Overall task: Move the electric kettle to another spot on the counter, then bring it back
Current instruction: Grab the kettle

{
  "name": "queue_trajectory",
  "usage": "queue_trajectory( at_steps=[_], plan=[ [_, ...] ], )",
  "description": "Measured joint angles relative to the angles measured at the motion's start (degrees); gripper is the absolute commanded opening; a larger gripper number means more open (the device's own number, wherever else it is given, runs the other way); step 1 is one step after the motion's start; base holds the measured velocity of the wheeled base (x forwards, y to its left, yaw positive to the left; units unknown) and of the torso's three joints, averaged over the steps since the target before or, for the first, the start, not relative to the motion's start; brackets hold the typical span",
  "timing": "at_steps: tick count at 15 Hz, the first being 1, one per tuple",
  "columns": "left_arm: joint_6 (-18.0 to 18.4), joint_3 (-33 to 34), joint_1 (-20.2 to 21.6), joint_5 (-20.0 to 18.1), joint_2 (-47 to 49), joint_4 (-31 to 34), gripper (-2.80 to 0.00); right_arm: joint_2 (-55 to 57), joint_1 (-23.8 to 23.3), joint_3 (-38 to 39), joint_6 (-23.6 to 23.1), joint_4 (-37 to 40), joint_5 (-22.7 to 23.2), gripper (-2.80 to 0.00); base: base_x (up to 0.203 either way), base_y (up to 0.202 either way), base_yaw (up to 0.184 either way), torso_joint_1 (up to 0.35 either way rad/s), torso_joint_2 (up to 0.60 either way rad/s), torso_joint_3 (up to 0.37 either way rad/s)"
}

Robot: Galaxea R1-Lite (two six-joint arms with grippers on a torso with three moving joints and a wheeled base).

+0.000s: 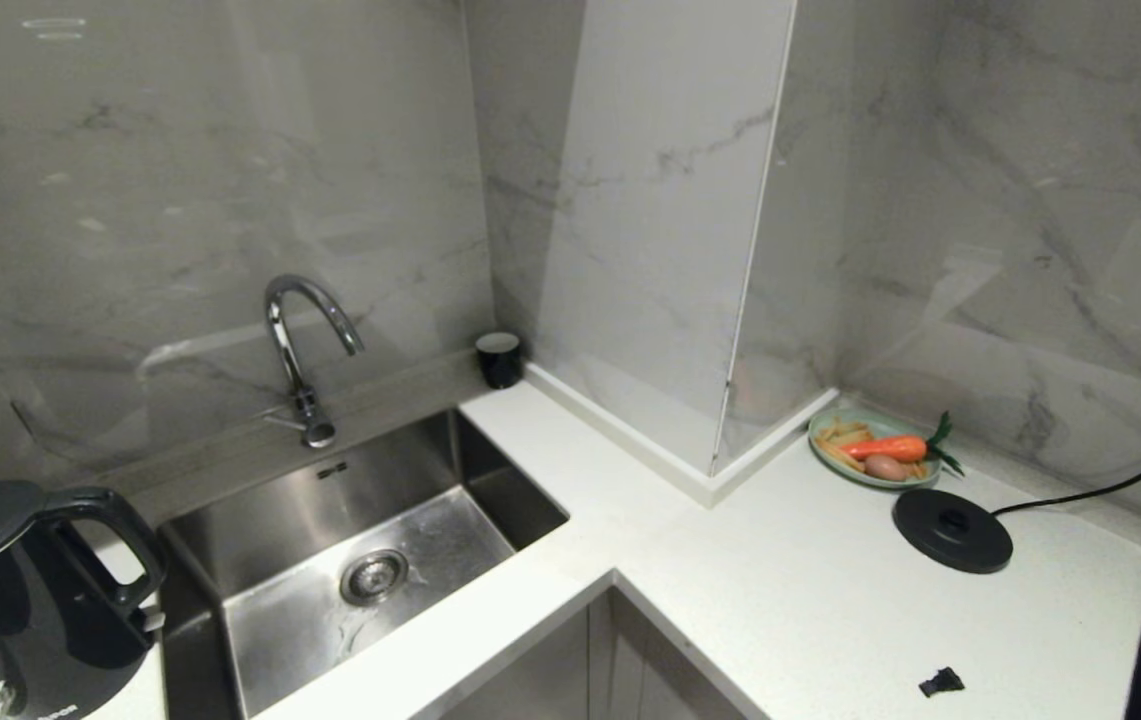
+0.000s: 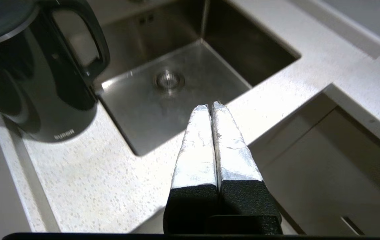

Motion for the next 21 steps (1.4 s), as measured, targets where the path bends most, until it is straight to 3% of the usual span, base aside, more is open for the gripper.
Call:
queue_trajectory(
  at_steps=[5,7,10,11,12,14,21],
  plan=[
    [-4.53,-3.32,0.14,3.50,27.03,-10.26,-2.80,0.00,0.00,0.00,0.02,0.00,0.01,-2.80,0.000,0.000,0.000,0.000,0.00,0.000],
    [-6.93,-3.56,-0.61,8.47,37.35,-18.90,-2.80,0.00,0.00,0.00,0.00,-0.02,0.00,-2.80,0.000,0.000,0.000,0.000,0.00,0.000],
    [-8.59,-0.81,-2.48,14.86,50.80,-37.35,-2.80,0.00,0.00,0.00,0.04,0.00,0.04,-2.80,0.000,0.000,0.000,0.000,0.00,0.000],
    [-8.75,0.34,-2.69,15.71,54.00,-42.82,-2.37,0.00,0.00,0.00,0.02,0.00,0.02,-2.80,0.000,0.000,0.000,0.000,0.00,0.000],
    [-8.85,1.90,-2.67,16.25,56.93,-48.21,0.00,0.00,0.00,0.00,0.00,0.00,0.00,-2.80,0.000,0.000,0.000,0.000,0.00,0.000],
    [-8.92,4.03,-2.16,16.94,60.36,-53.44,0.00,0.00,0.00,0.00,0.00,0.00,0.03,-2.80,0.000,0.000,0.000,0.000,0.00,0.000],
    [-7.68,2.80,3.72,16.20,65.68,-54.00,0.00,0.00,0.00,0.00,-0.02,-0.02,0.04,-2.80,0.000,0.000,0.000,0.000,0.00,0.000]
  ],
)
